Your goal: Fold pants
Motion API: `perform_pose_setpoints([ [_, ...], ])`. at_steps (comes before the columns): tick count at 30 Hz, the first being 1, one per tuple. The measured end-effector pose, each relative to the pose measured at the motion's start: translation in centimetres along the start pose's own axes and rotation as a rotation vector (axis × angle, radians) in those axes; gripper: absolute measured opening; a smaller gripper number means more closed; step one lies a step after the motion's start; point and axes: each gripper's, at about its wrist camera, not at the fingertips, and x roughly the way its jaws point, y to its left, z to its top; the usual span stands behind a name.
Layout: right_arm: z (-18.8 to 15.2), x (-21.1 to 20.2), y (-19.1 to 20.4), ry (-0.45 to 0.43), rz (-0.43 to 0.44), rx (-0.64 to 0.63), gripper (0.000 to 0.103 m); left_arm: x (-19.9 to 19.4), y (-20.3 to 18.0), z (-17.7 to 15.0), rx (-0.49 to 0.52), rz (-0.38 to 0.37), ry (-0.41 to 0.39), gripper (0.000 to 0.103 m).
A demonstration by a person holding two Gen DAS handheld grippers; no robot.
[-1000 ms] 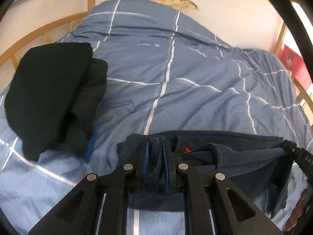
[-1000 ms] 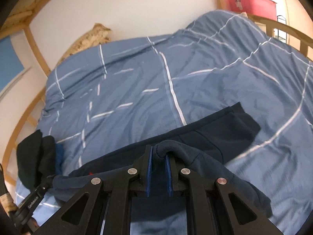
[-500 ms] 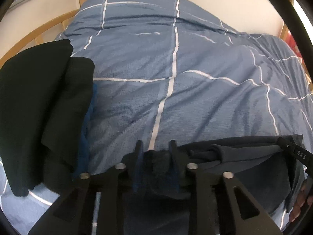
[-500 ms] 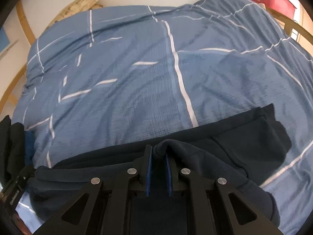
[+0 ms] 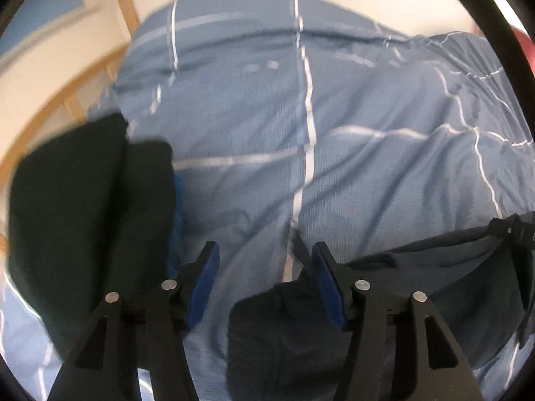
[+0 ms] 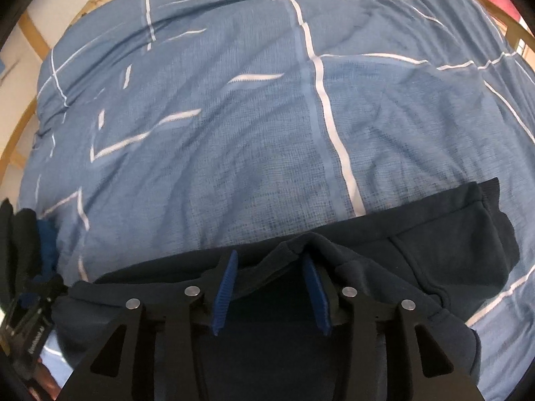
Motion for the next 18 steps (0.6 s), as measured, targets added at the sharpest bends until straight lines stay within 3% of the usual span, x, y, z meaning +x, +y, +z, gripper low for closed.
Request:
perform_pose_setpoints([
  [2, 0.2, -0.9, 0.0, -0.003, 0.031, -0.01, 0.052, -1.6, 0.1, 0.3, 0.006, 0.005, -0.043, 0.062],
  [6, 0.8, -2.1, -0.1, 0.014, 0.079, -0.001, 0.054, -4.1, -0.2, 0.4, 0.026, -0.016, -0.084, 0.064],
  [11, 0.6, -4.6, -0.4, -0.018, 0.069, -0.02, 0.056, -6.6, -0.9, -0.2, 0.057, -0.064, -0.094, 0.064],
  [18, -3.2, -10.1, -1.5, -0.162, 0.01, -0.142, 0.056, -10.8, -2.7, -3.0, 0.114, -0.19, -0.143, 0.064],
])
